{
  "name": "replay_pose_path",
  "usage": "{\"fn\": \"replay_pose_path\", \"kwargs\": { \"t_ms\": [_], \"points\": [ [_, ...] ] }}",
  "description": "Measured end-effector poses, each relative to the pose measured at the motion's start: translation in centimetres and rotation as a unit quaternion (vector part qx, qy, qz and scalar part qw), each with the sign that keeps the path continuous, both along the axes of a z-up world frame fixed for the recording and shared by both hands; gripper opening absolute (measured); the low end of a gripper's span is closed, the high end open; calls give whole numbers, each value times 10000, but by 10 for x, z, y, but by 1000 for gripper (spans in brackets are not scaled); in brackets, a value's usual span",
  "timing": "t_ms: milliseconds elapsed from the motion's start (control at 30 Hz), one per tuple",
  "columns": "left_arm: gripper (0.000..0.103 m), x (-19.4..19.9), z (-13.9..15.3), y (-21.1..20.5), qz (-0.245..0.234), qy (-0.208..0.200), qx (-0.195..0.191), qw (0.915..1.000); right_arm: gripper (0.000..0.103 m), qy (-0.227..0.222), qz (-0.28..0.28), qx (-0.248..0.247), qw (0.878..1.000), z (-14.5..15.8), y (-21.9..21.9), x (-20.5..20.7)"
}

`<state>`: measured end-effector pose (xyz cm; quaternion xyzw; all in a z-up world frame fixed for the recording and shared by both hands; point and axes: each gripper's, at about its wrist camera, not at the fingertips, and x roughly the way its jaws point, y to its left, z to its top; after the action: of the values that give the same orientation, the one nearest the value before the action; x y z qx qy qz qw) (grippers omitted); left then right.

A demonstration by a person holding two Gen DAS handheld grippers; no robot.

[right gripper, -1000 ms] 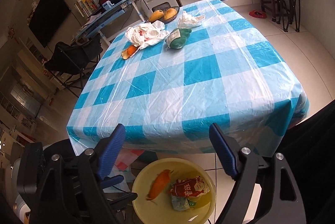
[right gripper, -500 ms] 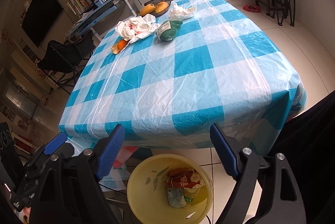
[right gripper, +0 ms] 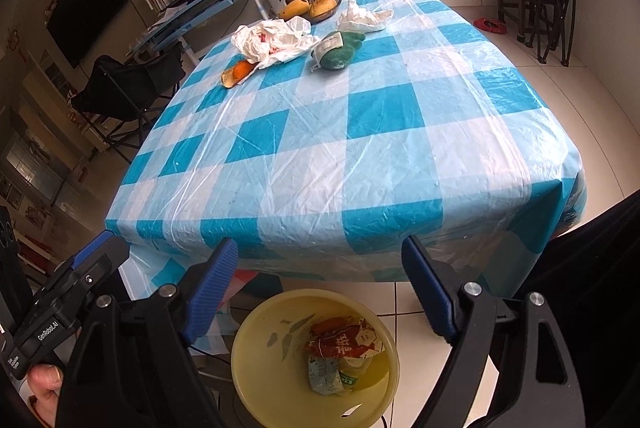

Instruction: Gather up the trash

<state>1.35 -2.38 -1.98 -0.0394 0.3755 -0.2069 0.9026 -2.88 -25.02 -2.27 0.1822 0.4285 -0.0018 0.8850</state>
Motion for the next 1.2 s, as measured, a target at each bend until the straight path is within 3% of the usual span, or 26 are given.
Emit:
{"fn": "replay_pose_path", "kwargs": {
  "t_ms": [1200],
  "points": [
    [89,1,-2,-1,2,-2,22,10000,81,61,125,-167,9998,-3,8,1]
  ]
}}
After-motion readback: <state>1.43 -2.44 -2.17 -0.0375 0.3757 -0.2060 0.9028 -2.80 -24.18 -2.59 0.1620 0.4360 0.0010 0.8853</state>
